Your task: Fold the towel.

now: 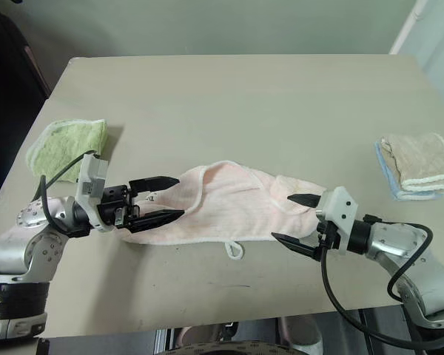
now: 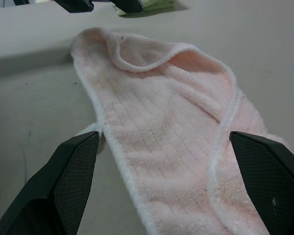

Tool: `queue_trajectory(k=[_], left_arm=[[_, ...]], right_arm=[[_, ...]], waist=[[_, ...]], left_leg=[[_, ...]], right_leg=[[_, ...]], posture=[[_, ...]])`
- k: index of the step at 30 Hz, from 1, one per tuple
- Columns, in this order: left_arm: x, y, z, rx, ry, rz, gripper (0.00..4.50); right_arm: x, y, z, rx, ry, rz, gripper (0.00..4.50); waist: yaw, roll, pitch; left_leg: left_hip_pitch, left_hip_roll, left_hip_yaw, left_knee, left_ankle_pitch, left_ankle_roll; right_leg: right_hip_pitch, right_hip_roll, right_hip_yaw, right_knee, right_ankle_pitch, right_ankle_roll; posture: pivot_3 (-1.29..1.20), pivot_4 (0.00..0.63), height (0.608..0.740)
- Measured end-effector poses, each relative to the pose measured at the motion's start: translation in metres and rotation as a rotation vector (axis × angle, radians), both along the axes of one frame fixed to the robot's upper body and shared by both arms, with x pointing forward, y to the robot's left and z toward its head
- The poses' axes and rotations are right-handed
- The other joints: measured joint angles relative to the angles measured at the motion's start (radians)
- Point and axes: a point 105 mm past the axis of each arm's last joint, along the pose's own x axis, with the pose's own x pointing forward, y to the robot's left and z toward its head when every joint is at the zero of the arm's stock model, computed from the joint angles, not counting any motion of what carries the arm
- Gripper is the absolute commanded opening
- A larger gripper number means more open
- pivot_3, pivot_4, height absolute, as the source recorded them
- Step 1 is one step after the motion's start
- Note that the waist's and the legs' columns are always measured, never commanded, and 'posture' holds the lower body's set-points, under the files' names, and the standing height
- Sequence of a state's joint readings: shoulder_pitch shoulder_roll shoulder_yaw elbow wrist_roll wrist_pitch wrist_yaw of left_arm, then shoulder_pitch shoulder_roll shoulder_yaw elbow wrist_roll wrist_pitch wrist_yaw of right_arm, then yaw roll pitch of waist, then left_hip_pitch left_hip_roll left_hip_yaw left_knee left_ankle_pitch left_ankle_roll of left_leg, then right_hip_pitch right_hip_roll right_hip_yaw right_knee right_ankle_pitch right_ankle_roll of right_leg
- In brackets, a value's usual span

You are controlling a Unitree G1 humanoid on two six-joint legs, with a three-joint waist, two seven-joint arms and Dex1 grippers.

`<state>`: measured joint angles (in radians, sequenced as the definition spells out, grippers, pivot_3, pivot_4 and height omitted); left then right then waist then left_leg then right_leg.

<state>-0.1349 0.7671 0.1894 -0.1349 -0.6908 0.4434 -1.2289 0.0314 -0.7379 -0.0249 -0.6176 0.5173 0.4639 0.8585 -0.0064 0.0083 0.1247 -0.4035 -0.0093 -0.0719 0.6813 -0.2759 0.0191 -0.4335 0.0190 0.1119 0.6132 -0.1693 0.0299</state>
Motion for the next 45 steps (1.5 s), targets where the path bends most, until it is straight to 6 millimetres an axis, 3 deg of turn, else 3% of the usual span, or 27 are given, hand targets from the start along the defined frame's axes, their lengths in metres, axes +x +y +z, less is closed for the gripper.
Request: queue_trajectory(k=[12, 19, 33, 45], left_arm=[[-0.003, -0.006, 0.003, 0.001, -0.008, 0.000, 4.50], [0.002, -0.001, 0.000, -0.003, -0.021, 0.025, 4.50], [0.026, -0.029, -0.013, -0.070, -0.090, -0.028, 4.50], [0.029, -0.037, -0.019, -0.072, -0.104, -0.044, 4.50]], right_arm=[[0.011, 0.001, 0.005, 0.006, -0.035, -0.012, 4.49], [0.021, 0.000, -0.004, -0.049, -0.057, -0.064, 4.49], [0.051, -0.017, -0.026, -0.229, -0.215, -0.300, 4.49], [0.040, -0.013, -0.042, -0.265, -0.198, -0.270, 4.49]], waist=[[0.000, 0.000, 0.000], [0.001, 0.000, 0.000], [0.002, 0.000, 0.000], [0.002, 0.000, 0.000]], left_leg=[[0.000, 0.001, 0.000, 0.000, 0.000, 0.000], [0.001, 0.001, 0.000, 0.000, 0.000, 0.000], [0.000, 0.002, 0.000, 0.001, 0.000, 0.000], [0.000, 0.002, 0.000, 0.001, 0.000, 0.000]], right_leg=[[0.000, 0.001, 0.000, 0.001, 0.000, 0.000], [0.000, 0.001, 0.000, 0.001, 0.000, -0.001], [0.000, 0.001, -0.001, 0.000, 0.004, 0.003], [0.001, 0.001, -0.001, -0.002, 0.004, 0.004]], posture=[[0.00, 0.150, 0.740], [0.00, 0.150, 0.740], [0.00, 0.150, 0.740], [0.00, 0.150, 0.740]])
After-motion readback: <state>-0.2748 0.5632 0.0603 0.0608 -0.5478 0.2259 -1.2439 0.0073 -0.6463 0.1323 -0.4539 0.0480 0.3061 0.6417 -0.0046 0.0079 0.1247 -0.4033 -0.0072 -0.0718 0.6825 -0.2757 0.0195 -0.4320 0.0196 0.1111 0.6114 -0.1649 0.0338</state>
